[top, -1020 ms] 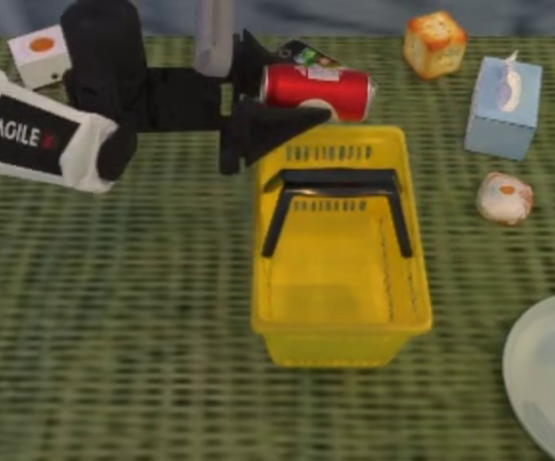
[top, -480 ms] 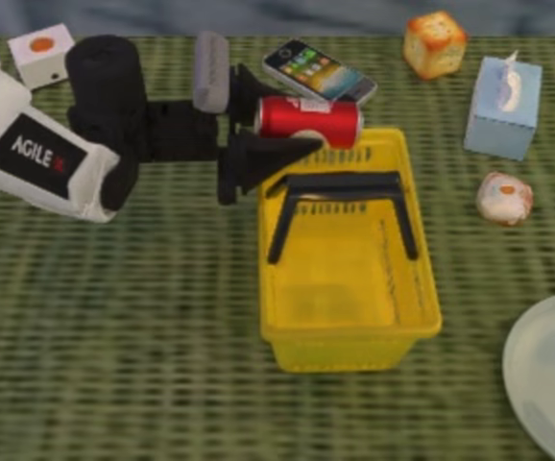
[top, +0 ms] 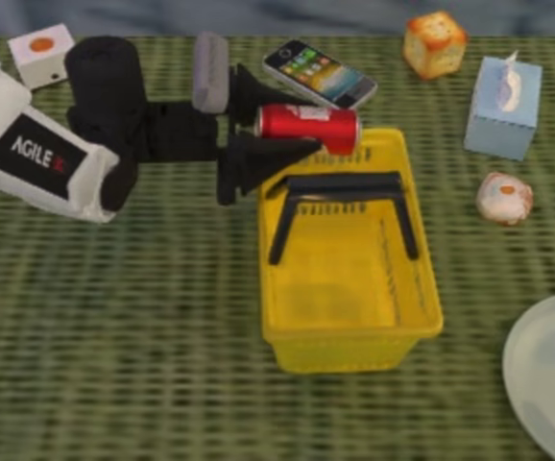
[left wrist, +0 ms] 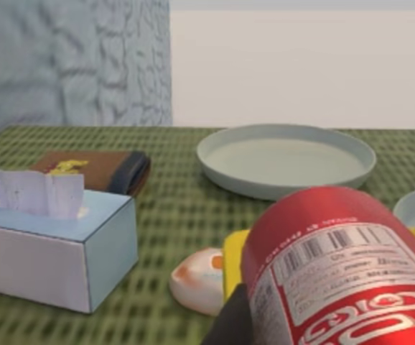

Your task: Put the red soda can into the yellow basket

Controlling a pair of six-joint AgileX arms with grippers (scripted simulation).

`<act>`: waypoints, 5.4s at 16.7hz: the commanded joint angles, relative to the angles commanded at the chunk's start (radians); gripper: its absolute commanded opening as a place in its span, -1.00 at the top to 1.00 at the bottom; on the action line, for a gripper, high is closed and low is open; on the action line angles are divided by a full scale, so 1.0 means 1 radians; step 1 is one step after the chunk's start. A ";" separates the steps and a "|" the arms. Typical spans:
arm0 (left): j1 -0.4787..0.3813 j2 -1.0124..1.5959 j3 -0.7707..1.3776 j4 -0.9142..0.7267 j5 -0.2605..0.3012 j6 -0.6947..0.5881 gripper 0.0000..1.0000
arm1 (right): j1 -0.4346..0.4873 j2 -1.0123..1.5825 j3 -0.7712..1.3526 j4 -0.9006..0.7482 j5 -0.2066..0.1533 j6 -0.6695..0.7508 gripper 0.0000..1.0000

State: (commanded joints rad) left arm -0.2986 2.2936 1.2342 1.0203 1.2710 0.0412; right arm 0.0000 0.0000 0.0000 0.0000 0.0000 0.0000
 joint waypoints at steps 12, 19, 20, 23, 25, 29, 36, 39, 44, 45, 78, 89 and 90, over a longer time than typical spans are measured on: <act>0.000 0.000 0.000 0.000 0.000 0.000 -1.00 | 0.000 0.000 0.000 0.000 0.000 0.000 -1.00; 0.035 -0.158 -0.055 -0.071 -0.105 -0.037 -1.00 | 0.042 0.155 0.155 -0.118 0.013 -0.077 -1.00; 0.049 -0.220 -0.078 -0.097 -0.142 -0.049 -1.00 | 0.060 0.217 0.216 -0.164 0.015 -0.107 -1.00; 0.095 -0.459 -0.170 -0.195 -0.276 -0.092 -1.00 | 0.134 0.455 0.449 -0.336 0.017 -0.223 -1.00; 0.128 -0.655 -0.253 -0.278 -0.381 -0.118 -1.00 | 0.194 0.642 0.633 -0.469 0.016 -0.313 -1.00; 0.194 -1.093 -0.479 -0.479 -0.618 -0.154 -1.00 | 0.333 1.078 1.061 -0.773 0.010 -0.520 -1.00; 0.282 -1.860 -0.939 -0.834 -1.025 -0.124 -1.00 | 0.555 1.804 1.776 -1.259 0.000 -0.852 -1.00; 0.302 -2.098 -1.091 -0.935 -1.151 -0.087 -1.00 | 0.621 2.032 2.004 -1.409 0.000 -0.953 -1.00; 0.318 -2.287 -1.228 -1.017 -1.266 -0.043 -1.00 | 0.674 2.226 2.198 -1.537 0.003 -1.038 -1.00; 0.319 -2.294 -1.234 -1.020 -1.271 -0.041 -1.00 | 0.676 2.234 2.205 -1.542 0.003 -1.042 -1.00; 0.319 -2.294 -1.234 -1.020 -1.271 -0.041 -1.00 | 0.677 2.216 2.095 -1.450 0.003 -1.041 1.00; 0.319 -2.294 -1.234 -1.020 -1.271 -0.041 -1.00 | 0.677 2.216 2.095 -1.450 0.003 -1.041 1.00; 0.319 -2.294 -1.234 -1.020 -1.271 -0.041 -1.00 | 0.677 2.216 2.095 -1.450 0.003 -1.041 1.00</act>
State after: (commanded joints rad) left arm 0.0200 0.0000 0.0000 0.0000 0.0000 0.0000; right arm 0.6772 2.2157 2.0954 -1.4503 0.0032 -1.0410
